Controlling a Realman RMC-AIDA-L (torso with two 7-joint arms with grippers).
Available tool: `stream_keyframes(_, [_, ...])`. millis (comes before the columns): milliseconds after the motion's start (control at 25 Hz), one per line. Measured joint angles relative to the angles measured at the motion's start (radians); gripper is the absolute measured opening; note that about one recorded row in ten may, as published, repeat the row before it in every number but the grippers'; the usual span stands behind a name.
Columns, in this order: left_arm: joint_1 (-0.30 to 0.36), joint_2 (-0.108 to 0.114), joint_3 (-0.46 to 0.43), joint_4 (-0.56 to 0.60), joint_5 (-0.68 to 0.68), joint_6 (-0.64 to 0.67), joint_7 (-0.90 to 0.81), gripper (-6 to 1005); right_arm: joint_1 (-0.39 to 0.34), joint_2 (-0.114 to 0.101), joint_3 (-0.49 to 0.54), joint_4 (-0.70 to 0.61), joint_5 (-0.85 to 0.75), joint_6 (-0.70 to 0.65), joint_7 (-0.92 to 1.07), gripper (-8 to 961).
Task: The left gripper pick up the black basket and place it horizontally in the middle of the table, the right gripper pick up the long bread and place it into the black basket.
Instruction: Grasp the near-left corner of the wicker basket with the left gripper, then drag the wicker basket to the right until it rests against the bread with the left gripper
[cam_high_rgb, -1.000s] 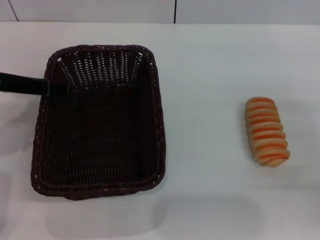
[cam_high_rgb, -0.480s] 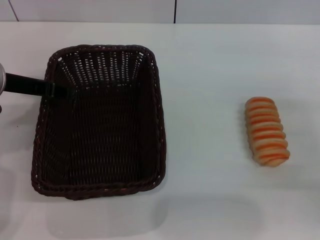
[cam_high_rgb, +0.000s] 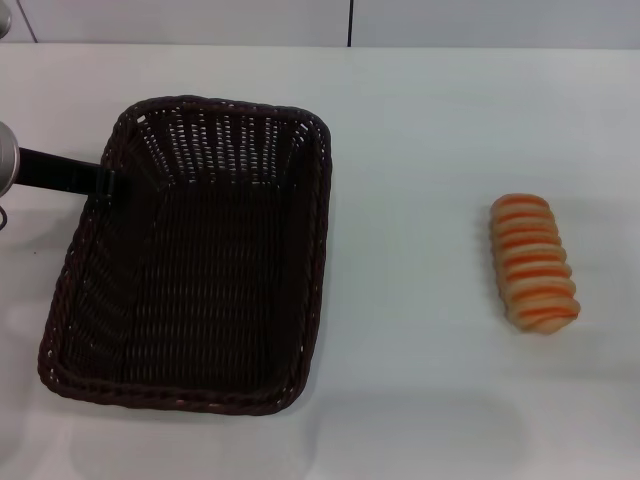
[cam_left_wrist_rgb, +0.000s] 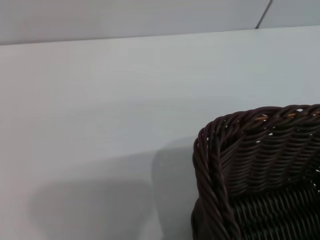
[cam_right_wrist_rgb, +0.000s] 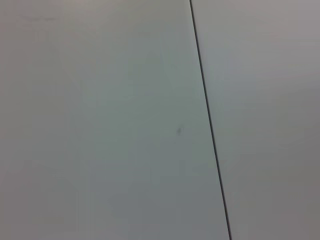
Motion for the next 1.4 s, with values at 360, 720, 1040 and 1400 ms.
stream_keyframes(360, [-0.027,0.003,0.000,-0.027,-0.009,-0.014,0.082,233,-0.011,0.000,0.012,0.000,0.000,-0.007,0.000,699])
stream_keyframes(720, [-0.160,0.005,-0.144,-0.052,-0.113,-0.134,0.267,210,-0.027,0.001,0.016,0.002,0.000,-0.009,0.000,699])
stream_keyframes(1040, [-0.337,0.019,-0.207,-0.082,-0.185,-0.291,0.422,198,-0.043,0.004,0.025,0.003,0.000,-0.009,0.001,699])
stream_keyframes(1400, [-0.453,0.040,-0.218,-0.044,-0.240,-0.403,0.530,205,-0.064,0.006,0.025,0.009,0.000,-0.012,0.002,699])
